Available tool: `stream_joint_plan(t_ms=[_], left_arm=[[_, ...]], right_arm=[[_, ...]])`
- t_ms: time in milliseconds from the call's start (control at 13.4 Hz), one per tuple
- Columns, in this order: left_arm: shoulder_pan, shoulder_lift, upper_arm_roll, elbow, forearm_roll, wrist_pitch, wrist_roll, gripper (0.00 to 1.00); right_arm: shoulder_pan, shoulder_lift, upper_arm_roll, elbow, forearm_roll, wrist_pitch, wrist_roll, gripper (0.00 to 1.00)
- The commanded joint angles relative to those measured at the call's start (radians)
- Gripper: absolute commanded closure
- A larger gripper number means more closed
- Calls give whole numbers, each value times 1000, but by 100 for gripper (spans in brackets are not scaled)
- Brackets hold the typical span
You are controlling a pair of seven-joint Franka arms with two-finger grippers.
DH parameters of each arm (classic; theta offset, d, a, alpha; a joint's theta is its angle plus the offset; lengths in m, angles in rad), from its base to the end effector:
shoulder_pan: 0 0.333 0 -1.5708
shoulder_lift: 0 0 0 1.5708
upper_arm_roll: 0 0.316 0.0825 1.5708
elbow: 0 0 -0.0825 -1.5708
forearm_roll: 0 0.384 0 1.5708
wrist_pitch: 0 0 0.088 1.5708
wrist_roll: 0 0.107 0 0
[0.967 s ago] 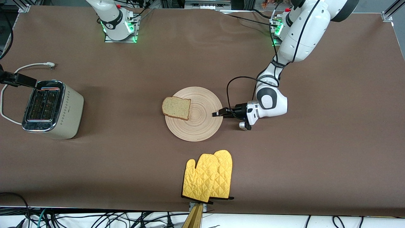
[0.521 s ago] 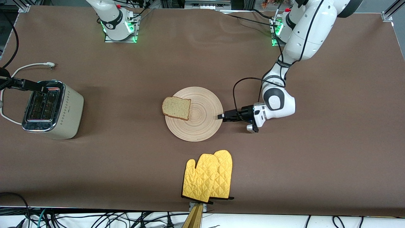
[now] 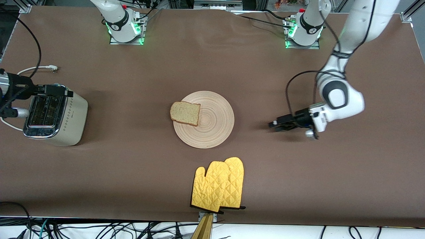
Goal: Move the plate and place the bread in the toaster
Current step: 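Release the plate with the left gripper while the right gripper approaches, then reach the right gripper to the bread while the left gripper withdraws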
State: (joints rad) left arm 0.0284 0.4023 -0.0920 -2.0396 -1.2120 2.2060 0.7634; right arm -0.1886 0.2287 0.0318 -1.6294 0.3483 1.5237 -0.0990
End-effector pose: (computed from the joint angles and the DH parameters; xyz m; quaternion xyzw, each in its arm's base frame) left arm 0.5847 -0.0680 0.2425 0.8961 0.0331 0.0523 0.4395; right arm 0.5919 -0.0567 0.4691 -0.9695 0.0486 0.1401 0.1951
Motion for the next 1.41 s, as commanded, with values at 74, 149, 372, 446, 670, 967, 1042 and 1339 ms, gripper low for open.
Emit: stream_joint_plan(t_ms=[74,149,372,446,670,967,1042,1339], left_arm=[[68,-135,-23,-36,334,-2,-140,0],[73,-152,-23,-24,438,-8,-189,0],[79,-181,-23,89,755,-118,-417,0],[79,-187,-28,142,845,-177,-494,0],[79,-200,-49,264,1032,-355,-630,0],[79,-203,-46,404,1178,-556,-662,0],[79,-206,-46,447,1213,-603,-664,0],[76,-212,-48,576,1260,-758,-760,0]], right_arm=[[46,-11,7,-107,86,93,-18,0],[61,-6,8,-143,101,133,-16,0],[118,27,8,-224,196,220,-27,0],[132,46,8,-225,207,224,-27,0],[150,102,8,-227,231,228,-28,0],[158,140,43,-312,374,303,-31,0],[161,140,69,-332,377,346,-36,0],[163,181,146,-359,383,455,-36,0]])
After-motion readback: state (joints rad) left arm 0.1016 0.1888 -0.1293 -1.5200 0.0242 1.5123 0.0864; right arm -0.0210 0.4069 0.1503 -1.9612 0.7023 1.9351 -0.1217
